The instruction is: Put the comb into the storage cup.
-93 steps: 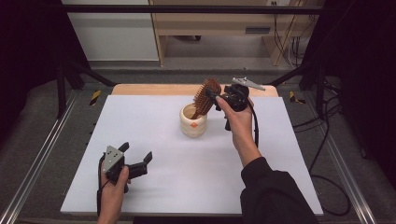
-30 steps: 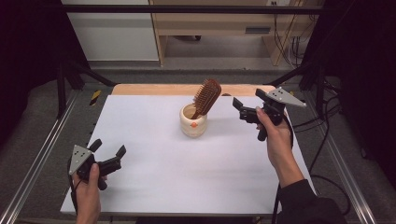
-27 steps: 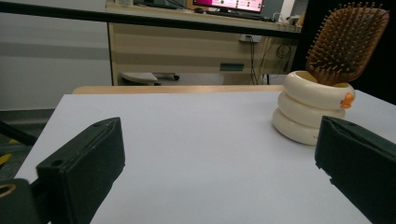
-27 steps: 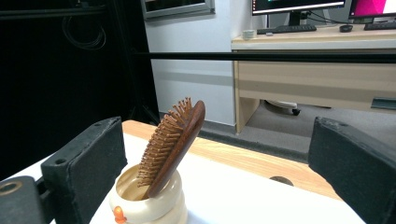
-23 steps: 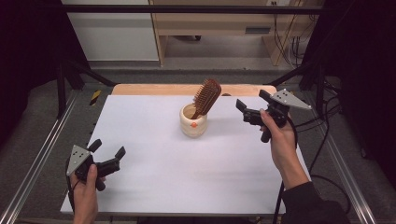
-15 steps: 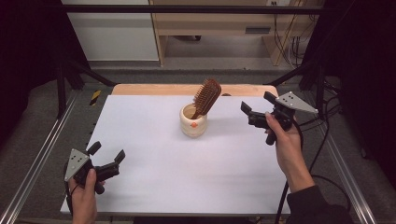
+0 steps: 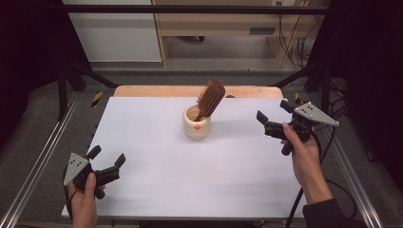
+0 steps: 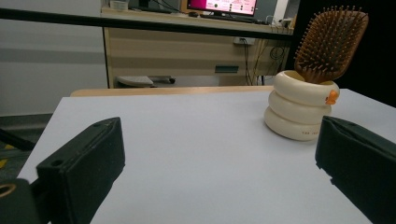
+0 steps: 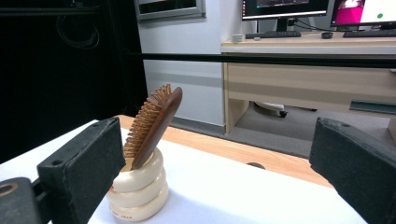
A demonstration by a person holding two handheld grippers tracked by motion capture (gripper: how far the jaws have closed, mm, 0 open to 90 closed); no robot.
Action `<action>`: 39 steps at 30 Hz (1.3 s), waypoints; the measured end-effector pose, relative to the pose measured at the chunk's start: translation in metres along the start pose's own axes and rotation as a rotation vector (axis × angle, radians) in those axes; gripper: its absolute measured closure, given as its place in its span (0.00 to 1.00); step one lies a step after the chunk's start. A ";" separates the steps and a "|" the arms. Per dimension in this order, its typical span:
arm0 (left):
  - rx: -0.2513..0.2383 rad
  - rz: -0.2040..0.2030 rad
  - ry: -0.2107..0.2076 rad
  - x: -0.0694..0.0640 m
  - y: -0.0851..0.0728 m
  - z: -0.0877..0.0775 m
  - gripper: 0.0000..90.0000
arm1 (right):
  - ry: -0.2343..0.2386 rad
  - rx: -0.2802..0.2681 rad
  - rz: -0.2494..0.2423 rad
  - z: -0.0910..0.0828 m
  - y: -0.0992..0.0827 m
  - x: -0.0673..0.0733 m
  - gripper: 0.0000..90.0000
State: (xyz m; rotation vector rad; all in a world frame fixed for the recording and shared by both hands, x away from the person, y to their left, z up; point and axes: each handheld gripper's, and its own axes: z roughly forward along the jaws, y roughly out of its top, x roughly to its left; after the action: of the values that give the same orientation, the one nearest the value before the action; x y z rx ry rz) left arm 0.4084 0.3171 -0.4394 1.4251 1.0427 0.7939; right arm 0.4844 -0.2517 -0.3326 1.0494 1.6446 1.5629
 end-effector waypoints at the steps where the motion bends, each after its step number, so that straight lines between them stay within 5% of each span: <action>1: 0.000 0.005 -0.003 0.000 0.000 0.000 0.02 | -0.005 0.002 -0.001 -0.002 -0.001 -0.001 0.04; 39: -0.024 0.007 -0.008 0.004 0.001 -0.008 0.01 | -0.039 0.011 0.023 -0.052 -0.062 -0.009 0.04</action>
State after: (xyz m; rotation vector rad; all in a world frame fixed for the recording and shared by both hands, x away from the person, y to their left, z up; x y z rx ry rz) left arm 0.4031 0.3239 -0.4375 1.4115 1.0193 0.8027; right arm 0.4360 -0.2833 -0.3900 1.1017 1.6221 1.5402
